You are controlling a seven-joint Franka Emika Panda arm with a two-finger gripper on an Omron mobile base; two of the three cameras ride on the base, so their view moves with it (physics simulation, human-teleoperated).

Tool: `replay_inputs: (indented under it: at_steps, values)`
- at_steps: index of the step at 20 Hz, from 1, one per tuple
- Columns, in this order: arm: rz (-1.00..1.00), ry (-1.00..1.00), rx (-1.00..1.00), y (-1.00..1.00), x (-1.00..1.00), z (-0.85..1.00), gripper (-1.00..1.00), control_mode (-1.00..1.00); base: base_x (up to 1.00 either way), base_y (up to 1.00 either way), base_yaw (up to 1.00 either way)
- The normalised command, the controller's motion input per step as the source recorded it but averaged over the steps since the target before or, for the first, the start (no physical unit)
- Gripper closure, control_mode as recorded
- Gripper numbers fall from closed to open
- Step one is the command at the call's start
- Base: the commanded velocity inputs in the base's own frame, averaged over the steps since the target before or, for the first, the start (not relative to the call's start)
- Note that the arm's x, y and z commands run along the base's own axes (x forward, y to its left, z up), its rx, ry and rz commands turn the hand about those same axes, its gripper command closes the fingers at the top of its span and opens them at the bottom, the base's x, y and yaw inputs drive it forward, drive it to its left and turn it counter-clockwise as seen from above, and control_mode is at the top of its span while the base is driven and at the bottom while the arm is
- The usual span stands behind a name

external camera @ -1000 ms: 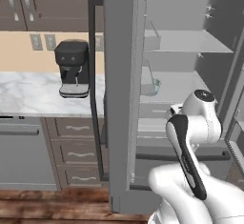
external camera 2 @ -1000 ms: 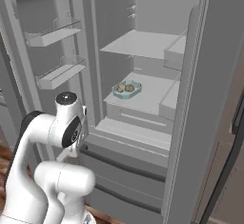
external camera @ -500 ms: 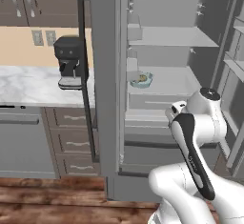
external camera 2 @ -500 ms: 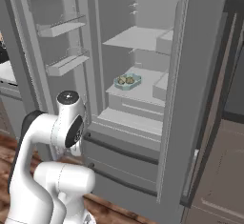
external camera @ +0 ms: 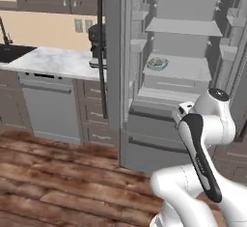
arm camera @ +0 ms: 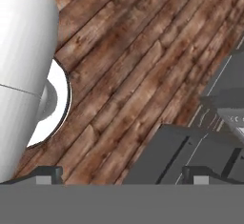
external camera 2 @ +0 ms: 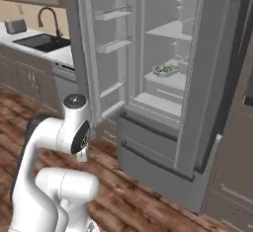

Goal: Place two dumplings into each of the tupperware containers and then place the containers in the fridge.

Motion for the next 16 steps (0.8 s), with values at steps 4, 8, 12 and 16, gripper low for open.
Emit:
replay_inputs:
  at_steps: [4,8,12,16]
  values:
    - [0.0,0.0,0.0,0.0,0.0,0.0,-1.0,1.0,-0.47,0.0,0.81]
    - [0.0,0.0,0.0,0.0,0.0,0.0,-1.0,1.0,-0.51,-0.08,0.78]
    - [0.0,0.0,0.0,0.0,0.0,0.0,-1.0,1.0,-0.93,-0.22,0.61]
    - [0.0,0.0,0.0,0.0,0.0,0.0,-1.0,1.0,-1.0,-0.33,0.49]
